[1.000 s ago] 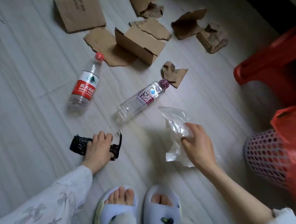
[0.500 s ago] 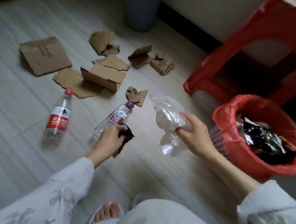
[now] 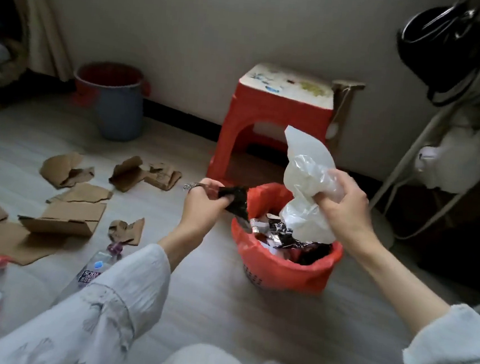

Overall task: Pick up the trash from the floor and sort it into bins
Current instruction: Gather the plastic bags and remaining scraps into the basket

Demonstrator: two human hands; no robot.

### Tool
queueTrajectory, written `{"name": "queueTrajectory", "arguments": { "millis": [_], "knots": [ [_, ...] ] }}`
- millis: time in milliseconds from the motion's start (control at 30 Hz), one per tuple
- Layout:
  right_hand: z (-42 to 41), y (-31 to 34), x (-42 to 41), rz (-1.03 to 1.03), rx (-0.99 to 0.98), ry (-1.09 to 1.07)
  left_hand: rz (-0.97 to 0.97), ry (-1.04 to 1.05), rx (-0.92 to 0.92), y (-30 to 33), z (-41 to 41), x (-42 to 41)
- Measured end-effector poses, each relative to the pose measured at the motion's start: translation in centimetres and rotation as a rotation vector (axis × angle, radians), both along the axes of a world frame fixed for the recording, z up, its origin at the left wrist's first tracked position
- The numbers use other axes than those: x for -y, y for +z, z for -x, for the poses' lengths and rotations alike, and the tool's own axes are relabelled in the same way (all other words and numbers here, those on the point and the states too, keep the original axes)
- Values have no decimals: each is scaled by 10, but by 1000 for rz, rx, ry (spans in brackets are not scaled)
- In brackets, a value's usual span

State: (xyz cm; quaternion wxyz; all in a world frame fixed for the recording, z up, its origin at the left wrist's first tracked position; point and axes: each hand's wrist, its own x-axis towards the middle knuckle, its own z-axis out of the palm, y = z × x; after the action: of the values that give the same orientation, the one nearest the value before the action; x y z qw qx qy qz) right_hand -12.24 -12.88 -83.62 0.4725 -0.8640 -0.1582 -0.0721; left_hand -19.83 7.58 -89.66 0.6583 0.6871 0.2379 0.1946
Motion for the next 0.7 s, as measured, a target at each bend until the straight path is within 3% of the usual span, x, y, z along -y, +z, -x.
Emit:
{"name": "queueTrajectory", "arguments": {
  "millis": [167, 467, 700],
  "knots": [
    [-14, -12, 44, -4, 83, -210, 248, 34, 27, -14, -66, 46],
    [-27, -48, 92, 18, 8, -312, 164, -25, -348, -107, -154, 85],
    [-17, -60, 92, 105, -80, -241, 95, -227, -557, -118, -150, 83]
  ]
}}
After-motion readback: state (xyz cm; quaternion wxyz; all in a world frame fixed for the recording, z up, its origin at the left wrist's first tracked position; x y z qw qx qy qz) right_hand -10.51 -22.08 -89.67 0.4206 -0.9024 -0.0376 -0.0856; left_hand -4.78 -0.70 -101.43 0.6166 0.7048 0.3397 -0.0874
